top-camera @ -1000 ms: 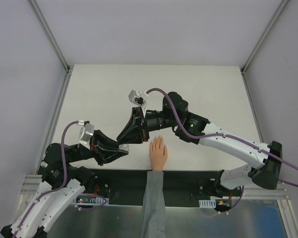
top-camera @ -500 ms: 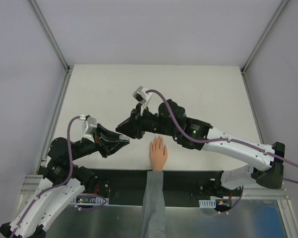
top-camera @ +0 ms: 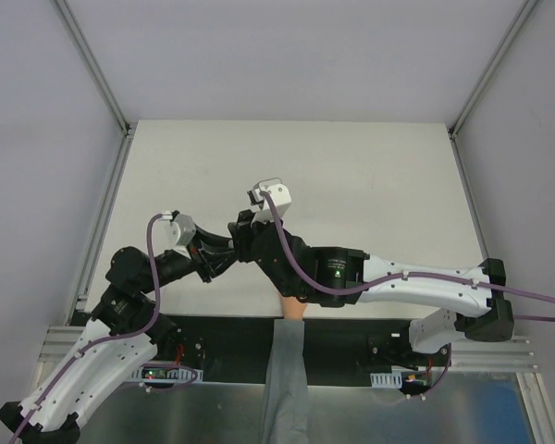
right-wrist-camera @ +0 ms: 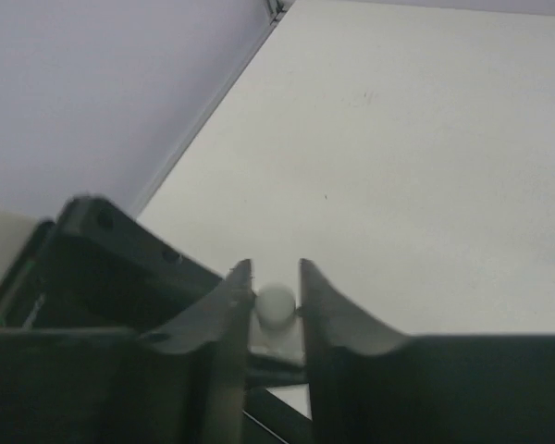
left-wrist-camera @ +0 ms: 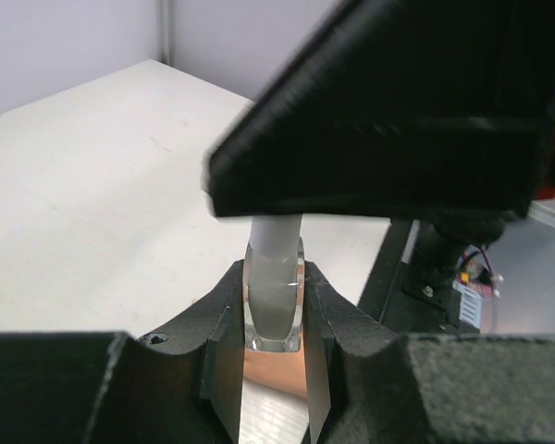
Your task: Paint the nails
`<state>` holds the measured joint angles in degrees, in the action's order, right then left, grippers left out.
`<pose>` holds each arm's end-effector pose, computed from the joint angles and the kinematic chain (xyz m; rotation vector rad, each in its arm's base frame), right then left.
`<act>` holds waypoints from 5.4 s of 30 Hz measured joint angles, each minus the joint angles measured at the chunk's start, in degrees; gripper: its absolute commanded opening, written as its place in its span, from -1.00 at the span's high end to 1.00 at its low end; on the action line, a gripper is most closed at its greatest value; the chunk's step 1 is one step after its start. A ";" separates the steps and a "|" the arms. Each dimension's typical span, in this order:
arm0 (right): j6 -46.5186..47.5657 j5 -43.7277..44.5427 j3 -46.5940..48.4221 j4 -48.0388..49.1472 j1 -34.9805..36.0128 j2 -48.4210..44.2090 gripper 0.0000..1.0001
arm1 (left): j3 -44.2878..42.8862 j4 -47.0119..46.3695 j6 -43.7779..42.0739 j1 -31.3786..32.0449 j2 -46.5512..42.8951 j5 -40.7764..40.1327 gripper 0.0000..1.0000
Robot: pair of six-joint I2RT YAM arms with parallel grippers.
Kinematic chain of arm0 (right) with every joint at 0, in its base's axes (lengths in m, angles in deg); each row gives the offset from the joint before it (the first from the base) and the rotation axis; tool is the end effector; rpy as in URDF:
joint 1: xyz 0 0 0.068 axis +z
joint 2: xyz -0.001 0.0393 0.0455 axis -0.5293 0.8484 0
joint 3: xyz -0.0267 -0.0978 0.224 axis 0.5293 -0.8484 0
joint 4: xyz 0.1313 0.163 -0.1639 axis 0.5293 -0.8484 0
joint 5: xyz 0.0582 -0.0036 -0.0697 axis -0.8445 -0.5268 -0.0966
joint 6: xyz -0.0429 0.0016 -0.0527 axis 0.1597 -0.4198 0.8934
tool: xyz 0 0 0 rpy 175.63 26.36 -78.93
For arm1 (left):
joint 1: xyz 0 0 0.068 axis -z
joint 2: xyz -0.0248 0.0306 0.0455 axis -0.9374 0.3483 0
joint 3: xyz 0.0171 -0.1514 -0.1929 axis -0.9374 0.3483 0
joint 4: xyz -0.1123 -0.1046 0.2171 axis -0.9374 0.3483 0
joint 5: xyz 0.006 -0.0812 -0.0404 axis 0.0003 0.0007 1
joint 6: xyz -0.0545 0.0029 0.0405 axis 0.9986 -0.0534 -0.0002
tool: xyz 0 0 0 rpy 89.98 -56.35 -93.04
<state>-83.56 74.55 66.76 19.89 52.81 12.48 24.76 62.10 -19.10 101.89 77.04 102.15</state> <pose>0.0728 0.3474 0.3934 -0.4299 1.6665 0.5587 0.1200 -0.1075 0.3262 0.6598 1.2356 -1.0178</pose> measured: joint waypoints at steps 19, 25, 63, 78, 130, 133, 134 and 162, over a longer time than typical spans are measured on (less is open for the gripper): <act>22.21 -58.93 -2.27 -9.97 -15.19 -13.18 -0.49 | 0.02 2.34 14.12 -1.36 -7.19 9.55 1.00; 20.44 -74.20 -4.26 -4.44 -19.43 -12.20 -0.23 | -0.50 2.29 17.03 -1.36 -8.15 13.55 1.00; 7.72 -8.33 1.38 -4.46 0.31 -0.83 0.99 | -5.79 8.96 3.91 -1.07 0.37 0.59 1.00; 15.85 -22.03 4.90 -9.60 -2.71 0.02 -0.11 | -0.79 7.98 7.19 -1.22 -6.47 -1.16 1.00; 10.82 -5.25 3.41 -6.25 1.92 -0.31 0.93 | -6.54 8.22 -0.52 -0.70 1.75 2.36 1.00; 9.68 -1.97 3.54 -6.99 1.99 0.70 0.60 | -6.58 8.20 -1.31 -0.70 3.41 2.40 1.00; 9.60 -2.25 3.54 -6.95 1.88 0.83 0.50 | -6.58 8.37 -1.38 -0.70 3.43 2.43 1.00; 16.87 -84.11 -8.13 8.85 -18.16 -9.33 0.02 | -1.77 7.43 10.25 -1.25 -11.76 19.89 1.00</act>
<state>-66.69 -9.55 58.63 28.74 34.65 3.14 22.99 69.53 -8.85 100.64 65.29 122.04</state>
